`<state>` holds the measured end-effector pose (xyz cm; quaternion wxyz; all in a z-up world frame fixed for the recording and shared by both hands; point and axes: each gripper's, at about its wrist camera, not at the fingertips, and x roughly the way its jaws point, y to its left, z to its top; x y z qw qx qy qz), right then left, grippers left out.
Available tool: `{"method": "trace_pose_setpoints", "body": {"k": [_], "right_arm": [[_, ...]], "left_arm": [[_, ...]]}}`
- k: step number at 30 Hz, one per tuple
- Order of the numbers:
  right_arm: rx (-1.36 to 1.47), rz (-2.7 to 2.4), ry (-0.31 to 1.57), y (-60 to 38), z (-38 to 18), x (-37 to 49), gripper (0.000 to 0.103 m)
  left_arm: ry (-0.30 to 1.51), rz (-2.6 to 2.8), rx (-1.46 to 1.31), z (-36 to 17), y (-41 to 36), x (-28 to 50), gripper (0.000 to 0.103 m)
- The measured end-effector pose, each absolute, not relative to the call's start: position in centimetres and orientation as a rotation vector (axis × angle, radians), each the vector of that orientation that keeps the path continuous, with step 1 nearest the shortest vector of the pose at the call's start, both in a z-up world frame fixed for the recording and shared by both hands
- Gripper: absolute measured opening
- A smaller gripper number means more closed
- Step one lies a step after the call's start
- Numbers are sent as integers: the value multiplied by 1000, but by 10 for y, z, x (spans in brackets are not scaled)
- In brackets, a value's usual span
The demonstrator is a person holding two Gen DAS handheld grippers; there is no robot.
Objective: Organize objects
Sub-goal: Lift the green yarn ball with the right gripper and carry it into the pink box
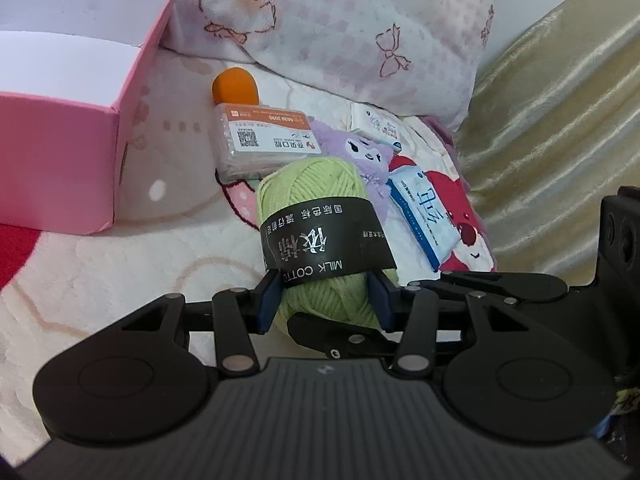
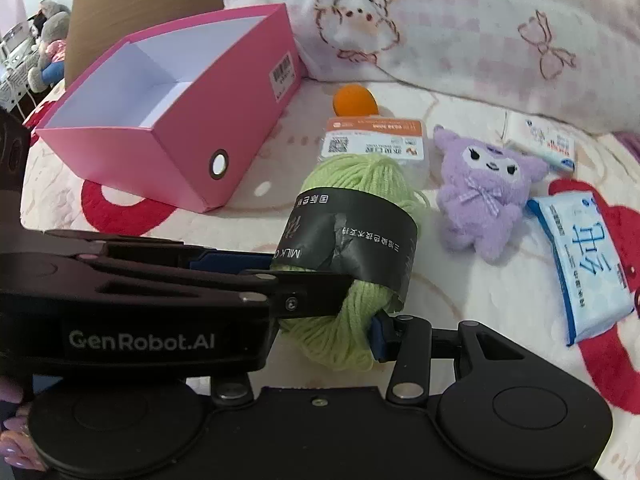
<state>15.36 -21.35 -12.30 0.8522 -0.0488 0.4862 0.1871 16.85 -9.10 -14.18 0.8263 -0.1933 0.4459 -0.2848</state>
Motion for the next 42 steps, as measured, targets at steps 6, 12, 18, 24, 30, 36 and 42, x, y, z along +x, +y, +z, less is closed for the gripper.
{"method": "trace_pose_setpoints", "body": {"k": [6, 12, 18, 24, 30, 36, 42], "right_arm": [[-136, 417, 990, -208, -117, 147, 49], [-138, 455, 963, -201, -99, 136, 49], [-75, 501, 906, -199, -81, 126, 49], [-11, 522, 896, -197, -71, 119, 49], [96, 521, 899, -197, -60, 107, 49], [129, 512, 889, -187, -53, 94, 49], [127, 521, 863, -175, -36, 83, 49]], "left_arm": [[938, -599, -380, -133, -87, 163, 45], [959, -564, -371, -109, -76, 153, 45], [966, -532, -369, -85, -65, 146, 45], [1001, -507, -308, -69, -61, 136, 45], [1006, -513, -279, -51, -52, 126, 45], [1018, -502, -236, -34, -47, 118, 45], [999, -499, -228, -13, -34, 106, 45]]}}
